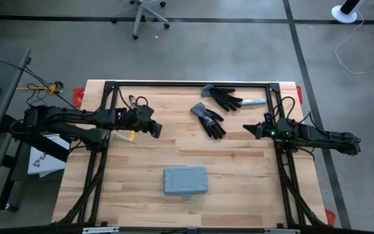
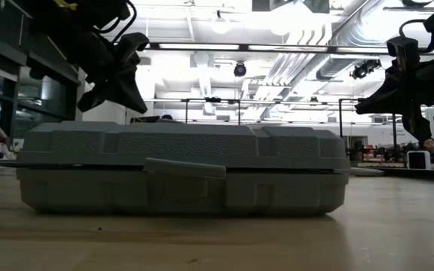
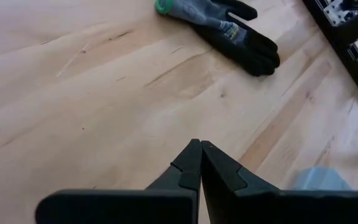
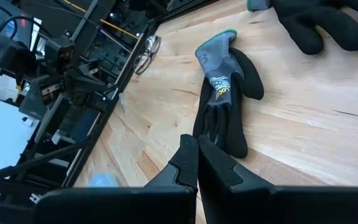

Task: Prefit tool cases
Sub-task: Adjust the screwdriver from the upper left to the middle left

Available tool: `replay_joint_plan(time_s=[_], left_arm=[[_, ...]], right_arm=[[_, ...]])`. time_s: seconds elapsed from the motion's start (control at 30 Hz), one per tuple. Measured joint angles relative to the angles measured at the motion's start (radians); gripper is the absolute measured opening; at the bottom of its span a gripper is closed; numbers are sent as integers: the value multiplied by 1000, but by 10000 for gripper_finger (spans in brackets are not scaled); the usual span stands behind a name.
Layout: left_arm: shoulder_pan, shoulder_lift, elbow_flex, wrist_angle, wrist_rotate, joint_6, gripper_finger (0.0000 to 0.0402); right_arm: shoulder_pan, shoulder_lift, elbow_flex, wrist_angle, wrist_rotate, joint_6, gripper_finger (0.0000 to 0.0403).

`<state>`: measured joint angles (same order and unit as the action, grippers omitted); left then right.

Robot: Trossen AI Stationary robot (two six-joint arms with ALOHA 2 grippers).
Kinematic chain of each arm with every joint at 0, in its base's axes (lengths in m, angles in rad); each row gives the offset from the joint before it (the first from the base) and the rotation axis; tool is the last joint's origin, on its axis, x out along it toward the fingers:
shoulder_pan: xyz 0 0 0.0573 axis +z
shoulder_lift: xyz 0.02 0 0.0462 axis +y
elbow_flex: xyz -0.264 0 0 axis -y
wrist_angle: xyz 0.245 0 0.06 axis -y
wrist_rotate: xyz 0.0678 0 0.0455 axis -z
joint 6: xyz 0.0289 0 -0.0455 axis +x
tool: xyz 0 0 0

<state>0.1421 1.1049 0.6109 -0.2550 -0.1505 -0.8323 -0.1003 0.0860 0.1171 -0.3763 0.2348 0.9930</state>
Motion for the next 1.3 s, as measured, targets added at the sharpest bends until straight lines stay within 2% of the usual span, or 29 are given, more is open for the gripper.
replay_joint_plan(time_s=[0.57, 1.3], left_arm=[[0, 0, 0, 50, -17, 102, 1], [0, 0, 0, 81, 15, 98, 1]], right_arm=[[0, 0, 0, 0, -5, 38, 0], [0, 0, 0, 0, 8, 20, 0]])
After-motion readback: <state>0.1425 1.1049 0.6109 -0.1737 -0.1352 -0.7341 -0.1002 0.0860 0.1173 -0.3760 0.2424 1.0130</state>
